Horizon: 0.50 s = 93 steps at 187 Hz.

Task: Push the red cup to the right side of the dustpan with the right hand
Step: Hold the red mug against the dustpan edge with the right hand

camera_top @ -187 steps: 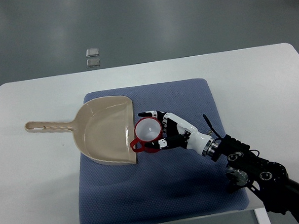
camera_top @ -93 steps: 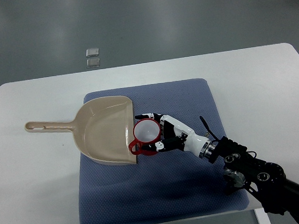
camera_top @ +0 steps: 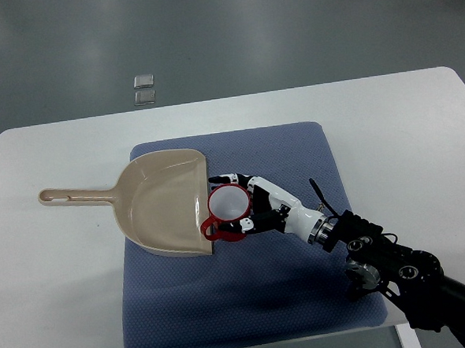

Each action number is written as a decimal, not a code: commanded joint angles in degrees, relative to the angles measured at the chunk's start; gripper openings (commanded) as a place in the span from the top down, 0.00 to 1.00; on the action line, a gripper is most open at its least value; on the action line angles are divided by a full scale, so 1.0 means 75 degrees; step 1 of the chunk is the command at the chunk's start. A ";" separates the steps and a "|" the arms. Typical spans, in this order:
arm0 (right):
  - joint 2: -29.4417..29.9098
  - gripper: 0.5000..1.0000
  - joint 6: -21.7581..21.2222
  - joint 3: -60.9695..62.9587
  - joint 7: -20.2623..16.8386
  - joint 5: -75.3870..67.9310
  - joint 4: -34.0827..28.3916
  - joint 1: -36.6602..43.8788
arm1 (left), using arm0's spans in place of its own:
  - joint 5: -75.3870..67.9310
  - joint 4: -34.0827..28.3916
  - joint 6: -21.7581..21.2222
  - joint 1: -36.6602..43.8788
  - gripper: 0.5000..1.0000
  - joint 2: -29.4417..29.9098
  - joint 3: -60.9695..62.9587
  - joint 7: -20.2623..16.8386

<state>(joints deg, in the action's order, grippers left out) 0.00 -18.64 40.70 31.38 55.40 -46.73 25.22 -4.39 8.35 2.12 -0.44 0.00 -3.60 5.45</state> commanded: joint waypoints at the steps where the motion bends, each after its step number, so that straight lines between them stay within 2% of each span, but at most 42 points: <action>1: 0.0000 0.14 -0.0011 0.0034 0.0000 0.0007 0.0009 -0.0011 | 0.0000 0.0000 -0.0002 0.0001 0.00 0.0000 0.0000 0.0000; 93: 0.0000 0.14 -0.0328 0.0151 0.0012 -0.0005 0.0032 -0.0011 | 0.0000 0.0000 -0.0002 0.0001 0.00 0.0000 0.0000 0.0000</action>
<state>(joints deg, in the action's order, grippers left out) 0.00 -20.95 41.82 31.37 55.38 -46.41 25.21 -4.39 8.35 2.12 -0.44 0.00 -3.60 5.45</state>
